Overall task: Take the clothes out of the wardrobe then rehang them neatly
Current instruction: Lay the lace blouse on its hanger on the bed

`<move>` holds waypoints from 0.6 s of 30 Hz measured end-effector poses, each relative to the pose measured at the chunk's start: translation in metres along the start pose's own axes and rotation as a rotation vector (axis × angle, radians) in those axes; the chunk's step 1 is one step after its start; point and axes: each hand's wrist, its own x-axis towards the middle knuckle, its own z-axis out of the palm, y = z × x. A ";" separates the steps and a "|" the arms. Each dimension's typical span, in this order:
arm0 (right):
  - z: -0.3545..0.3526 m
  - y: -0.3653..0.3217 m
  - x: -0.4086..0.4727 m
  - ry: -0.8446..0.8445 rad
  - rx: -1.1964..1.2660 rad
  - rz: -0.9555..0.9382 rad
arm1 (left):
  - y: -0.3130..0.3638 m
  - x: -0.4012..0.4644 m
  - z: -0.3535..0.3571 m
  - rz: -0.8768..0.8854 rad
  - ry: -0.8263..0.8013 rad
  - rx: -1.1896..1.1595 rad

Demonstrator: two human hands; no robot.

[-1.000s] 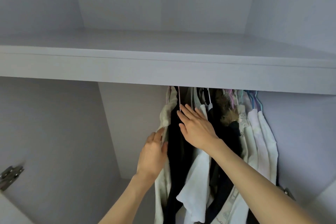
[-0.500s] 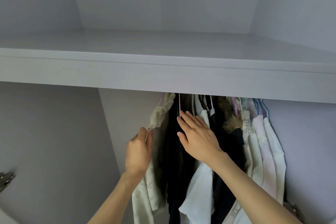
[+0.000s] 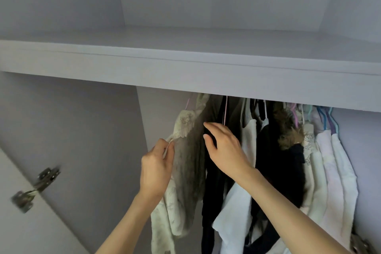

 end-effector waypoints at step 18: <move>0.087 -0.077 -0.022 -0.303 0.245 0.425 | -0.039 -0.120 -0.119 -0.112 -0.463 0.228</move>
